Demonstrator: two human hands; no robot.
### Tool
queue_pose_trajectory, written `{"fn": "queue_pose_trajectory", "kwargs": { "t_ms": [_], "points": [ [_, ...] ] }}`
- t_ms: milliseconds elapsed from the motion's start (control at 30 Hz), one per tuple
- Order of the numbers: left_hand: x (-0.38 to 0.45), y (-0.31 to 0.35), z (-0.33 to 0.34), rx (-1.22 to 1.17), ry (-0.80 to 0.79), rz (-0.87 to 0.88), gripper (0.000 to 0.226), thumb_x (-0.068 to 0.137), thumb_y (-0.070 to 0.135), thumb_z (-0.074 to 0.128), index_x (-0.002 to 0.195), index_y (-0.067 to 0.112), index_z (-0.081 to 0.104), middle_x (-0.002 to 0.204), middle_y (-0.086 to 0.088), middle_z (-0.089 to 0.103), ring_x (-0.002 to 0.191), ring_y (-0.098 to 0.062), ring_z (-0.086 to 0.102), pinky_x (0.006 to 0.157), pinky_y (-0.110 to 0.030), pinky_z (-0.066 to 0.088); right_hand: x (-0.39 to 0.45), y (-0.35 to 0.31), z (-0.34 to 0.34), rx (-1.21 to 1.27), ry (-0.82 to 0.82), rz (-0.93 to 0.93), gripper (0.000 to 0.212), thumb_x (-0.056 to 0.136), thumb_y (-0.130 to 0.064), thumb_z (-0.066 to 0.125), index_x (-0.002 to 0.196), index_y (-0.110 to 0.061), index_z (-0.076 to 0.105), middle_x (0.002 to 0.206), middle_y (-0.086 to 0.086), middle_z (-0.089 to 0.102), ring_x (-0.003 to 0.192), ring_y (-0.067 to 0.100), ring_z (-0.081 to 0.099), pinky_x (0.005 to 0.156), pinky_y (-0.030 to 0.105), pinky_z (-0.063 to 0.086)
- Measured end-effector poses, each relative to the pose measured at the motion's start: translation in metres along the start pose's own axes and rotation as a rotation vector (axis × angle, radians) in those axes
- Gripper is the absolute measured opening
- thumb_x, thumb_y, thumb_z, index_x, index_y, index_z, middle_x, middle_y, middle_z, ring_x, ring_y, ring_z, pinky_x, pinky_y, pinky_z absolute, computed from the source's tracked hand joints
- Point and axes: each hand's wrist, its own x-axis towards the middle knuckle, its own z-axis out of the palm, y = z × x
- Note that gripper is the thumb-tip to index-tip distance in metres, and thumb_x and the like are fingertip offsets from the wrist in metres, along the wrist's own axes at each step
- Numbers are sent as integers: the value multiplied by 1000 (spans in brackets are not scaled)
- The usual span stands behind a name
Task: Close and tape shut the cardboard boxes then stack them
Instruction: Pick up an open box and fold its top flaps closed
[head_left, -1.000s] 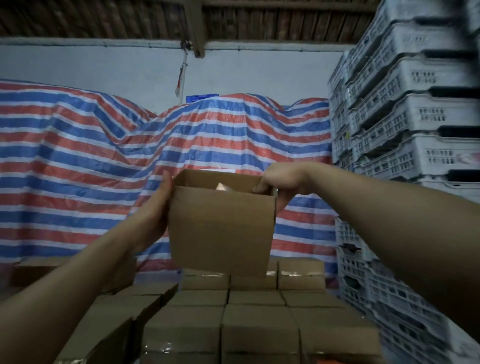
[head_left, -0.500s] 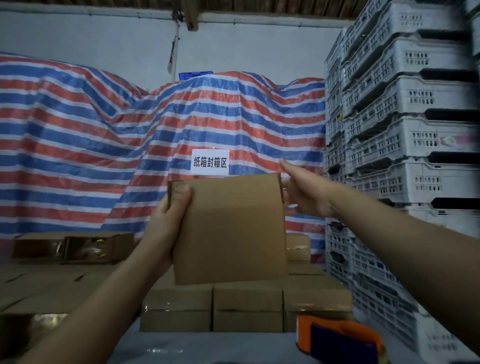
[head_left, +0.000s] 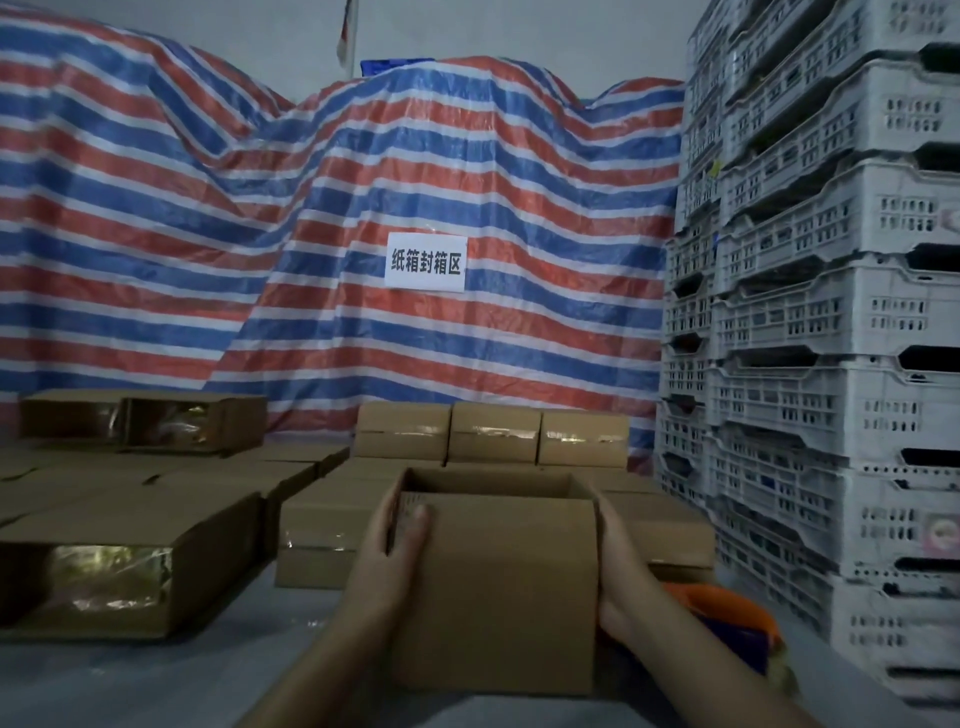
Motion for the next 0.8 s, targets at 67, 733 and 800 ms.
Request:
{"fn": "queue_pose_trajectory", "kwargs": {
  "t_ms": [67,733,800],
  "points": [
    [1,-11,2,-99,49,-73,95,55,97,42,130,40,53,124,7,61,108,-13,59,85,-38,49,4,7,-2,19,6,-19,61,99,-55,47,69,-15,81,82,12,75,71,26,74,61,31,58],
    [-5,-5,0,-302,2,-116,78,71,79,27,110,24,67,91,-3,77,84,-20,73,64,-33,56,-8,9,11,-32,178,-253,56,99,-62,41,99,-20,78,95,13,78,93,32,74,87,46,56],
    [-4,-5,-1,-297,1,-135,80,68,80,30,111,25,67,94,-5,77,90,-24,72,72,-39,54,-9,1,14,-136,159,-279,52,98,-63,43,102,-24,77,95,10,78,95,30,74,95,51,54]
  ]
}}
